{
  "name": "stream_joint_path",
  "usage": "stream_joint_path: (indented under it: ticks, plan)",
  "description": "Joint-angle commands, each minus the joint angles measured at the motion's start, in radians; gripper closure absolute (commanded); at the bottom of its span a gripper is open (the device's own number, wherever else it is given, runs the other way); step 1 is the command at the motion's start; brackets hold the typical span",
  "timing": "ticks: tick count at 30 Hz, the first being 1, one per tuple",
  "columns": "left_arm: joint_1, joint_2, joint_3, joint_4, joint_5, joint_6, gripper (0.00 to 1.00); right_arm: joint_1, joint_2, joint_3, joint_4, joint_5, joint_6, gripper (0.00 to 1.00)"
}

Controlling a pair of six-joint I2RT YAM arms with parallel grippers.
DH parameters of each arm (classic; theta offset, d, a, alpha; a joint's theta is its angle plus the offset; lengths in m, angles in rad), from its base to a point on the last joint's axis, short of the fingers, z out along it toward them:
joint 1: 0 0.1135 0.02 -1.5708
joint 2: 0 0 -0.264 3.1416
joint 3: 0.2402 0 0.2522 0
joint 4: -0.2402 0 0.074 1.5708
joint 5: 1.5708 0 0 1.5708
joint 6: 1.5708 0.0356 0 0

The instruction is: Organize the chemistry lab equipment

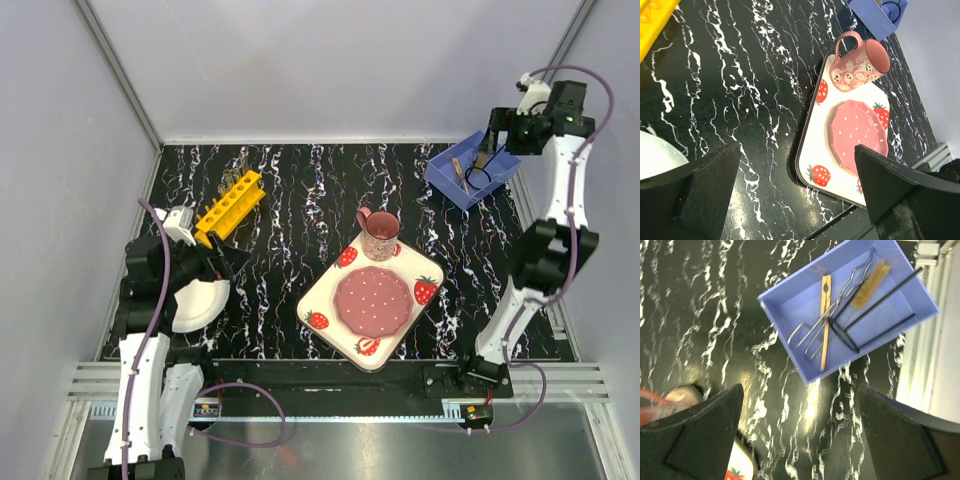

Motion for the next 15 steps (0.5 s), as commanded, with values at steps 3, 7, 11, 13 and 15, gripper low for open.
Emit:
stream_joint_path:
  ticks: [3,7,11,13,15]
  plan:
    - [0.0,0.01,0.304,-0.092,-0.098,-0.017,0.01,-0.001,-0.514,-0.365,0.13,0.019,-0.015,0.0]
    - [0.0,0.085,0.522,-0.225,-0.161,0.005,0.01,-0.001,-0.825,-0.604,0.227,0.113,0.105,0.0]
    - [0.0,0.126,0.633,-0.205,-0.204,-0.085,0.01,-0.001,-0.971,-0.635,0.192,0.204,0.244,0.0]
    - [0.0,0.131,0.662,-0.158,-0.2,-0.134,0.01,-0.003,-1.004,-0.597,0.152,0.252,0.289,0.0]
    - [0.0,0.143,0.702,-0.141,-0.197,-0.191,0.01,-0.001,-1.024,-0.575,0.106,0.264,0.303,0.0]
